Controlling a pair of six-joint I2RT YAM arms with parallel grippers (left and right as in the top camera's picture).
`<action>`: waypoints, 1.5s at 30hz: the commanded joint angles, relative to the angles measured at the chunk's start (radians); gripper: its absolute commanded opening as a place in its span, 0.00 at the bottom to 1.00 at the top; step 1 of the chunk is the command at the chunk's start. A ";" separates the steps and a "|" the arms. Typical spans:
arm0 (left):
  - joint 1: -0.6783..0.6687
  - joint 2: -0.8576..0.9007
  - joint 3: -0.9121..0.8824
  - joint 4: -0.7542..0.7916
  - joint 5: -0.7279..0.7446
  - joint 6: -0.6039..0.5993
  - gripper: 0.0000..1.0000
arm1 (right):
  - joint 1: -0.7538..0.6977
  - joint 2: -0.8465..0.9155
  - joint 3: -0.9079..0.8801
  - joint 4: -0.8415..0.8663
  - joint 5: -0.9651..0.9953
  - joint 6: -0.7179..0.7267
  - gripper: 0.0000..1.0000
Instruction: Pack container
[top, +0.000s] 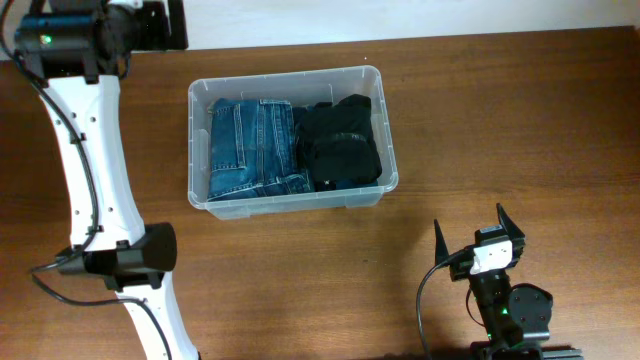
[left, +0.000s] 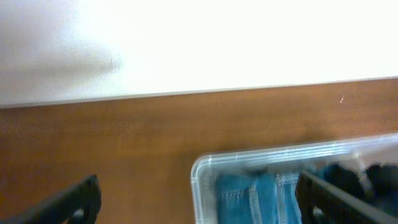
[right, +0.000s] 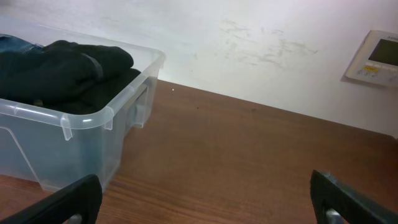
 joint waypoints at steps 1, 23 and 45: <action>-0.021 -0.116 -0.148 0.139 0.050 0.005 0.99 | -0.008 -0.010 -0.013 0.003 0.016 0.012 0.98; -0.021 -0.986 -1.751 1.166 0.082 0.055 0.99 | -0.008 -0.010 -0.013 0.003 0.016 0.012 0.98; -0.021 -1.878 -2.763 1.556 0.010 0.054 0.99 | -0.008 -0.010 -0.013 0.003 0.016 0.012 0.98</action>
